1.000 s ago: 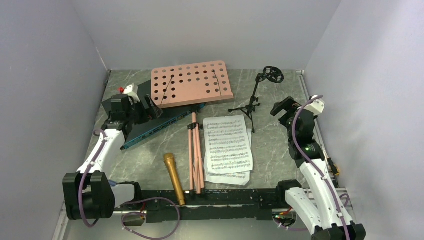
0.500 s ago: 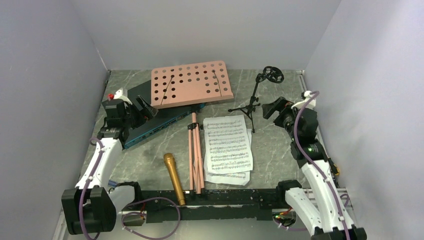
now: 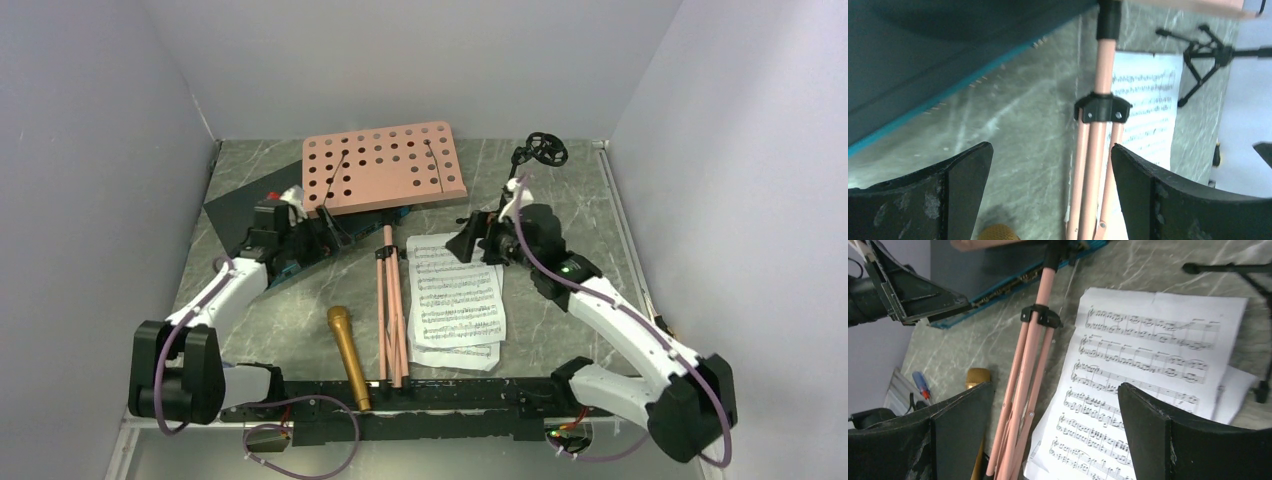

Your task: Set up the instrument practice props

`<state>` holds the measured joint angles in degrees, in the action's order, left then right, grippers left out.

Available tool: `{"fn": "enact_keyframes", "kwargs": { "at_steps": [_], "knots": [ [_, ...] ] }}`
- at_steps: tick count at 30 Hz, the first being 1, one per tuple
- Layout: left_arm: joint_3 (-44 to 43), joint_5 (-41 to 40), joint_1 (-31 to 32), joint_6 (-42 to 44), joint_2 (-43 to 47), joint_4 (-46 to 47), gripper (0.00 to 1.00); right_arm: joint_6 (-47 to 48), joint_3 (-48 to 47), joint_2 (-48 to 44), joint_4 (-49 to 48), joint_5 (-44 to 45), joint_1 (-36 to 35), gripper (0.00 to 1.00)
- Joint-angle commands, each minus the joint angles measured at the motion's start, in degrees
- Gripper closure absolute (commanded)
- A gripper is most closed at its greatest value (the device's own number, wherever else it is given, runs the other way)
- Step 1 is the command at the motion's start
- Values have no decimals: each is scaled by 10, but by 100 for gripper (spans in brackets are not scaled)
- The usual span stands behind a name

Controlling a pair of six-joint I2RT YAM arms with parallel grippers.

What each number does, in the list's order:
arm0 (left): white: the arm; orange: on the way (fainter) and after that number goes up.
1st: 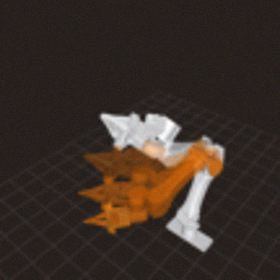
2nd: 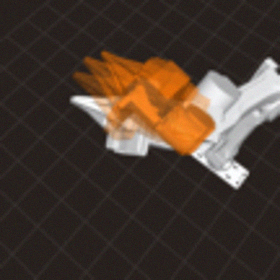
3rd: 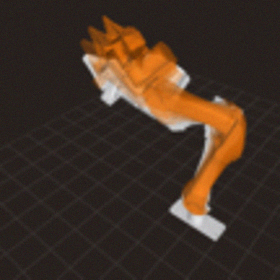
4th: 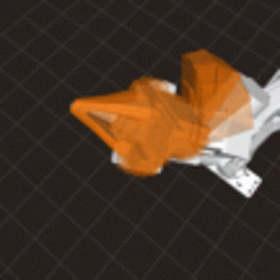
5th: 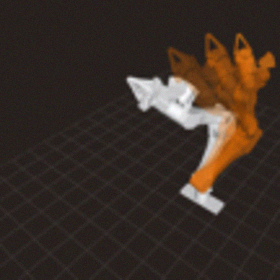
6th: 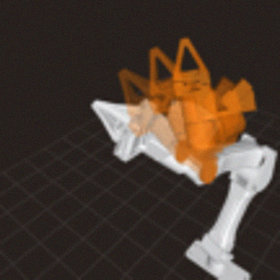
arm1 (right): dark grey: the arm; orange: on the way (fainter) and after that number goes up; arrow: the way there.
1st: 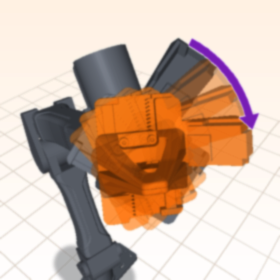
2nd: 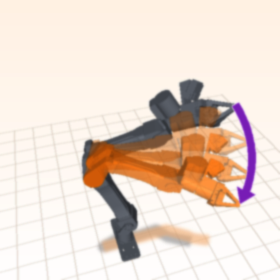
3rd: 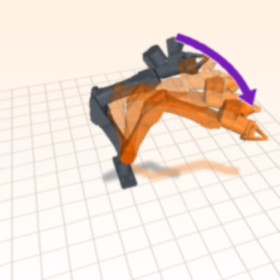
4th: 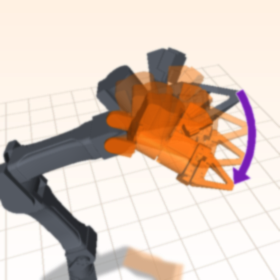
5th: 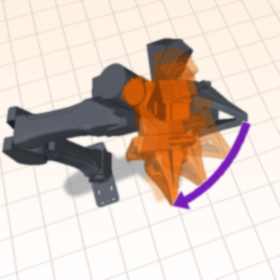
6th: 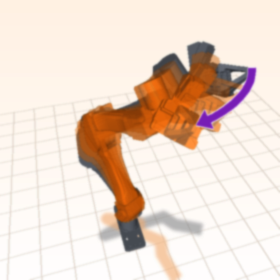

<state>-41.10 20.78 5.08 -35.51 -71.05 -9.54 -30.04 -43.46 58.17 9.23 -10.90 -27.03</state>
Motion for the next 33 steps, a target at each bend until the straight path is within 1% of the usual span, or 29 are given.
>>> {"fn": "enact_keyframes", "kwargs": {
  "at_steps": [1,5,11,13,17,21,24,27,33],
  "knots": [
    [-23,-3,48,3,-20,21,6,-11,-37,65,-61,0,-39,0],
    [-19,10,48,-7,-27,34,6,-17,-59,146,-79,-4,-78,1],
    [-47,-13,38,1,-10,-17,6,-11,-128,265,-72,4,-134,3],
    [-49,7,20,-4,-5,-19,6,-8,-153,303,-66,11,-149,3],
    [-37,72,-36,-25,14,-1,6,-12,-197,363,-51,20,-170,5],
    [-38,75,-75,-24,25,-6,6,-22,-208,404,-57,43,-186,7],
    [-42,88,-100,-34,9,2,6,-40,-194,428,-87,43,-191,9],
    [-53,104,-132,-42,-23,11,6,-50,-199,458,-98,26,-196,14],
    [-91,191,-188,-56,-120,86,6,-55,-198,494,-142,12,-212,17]
  ]
}}
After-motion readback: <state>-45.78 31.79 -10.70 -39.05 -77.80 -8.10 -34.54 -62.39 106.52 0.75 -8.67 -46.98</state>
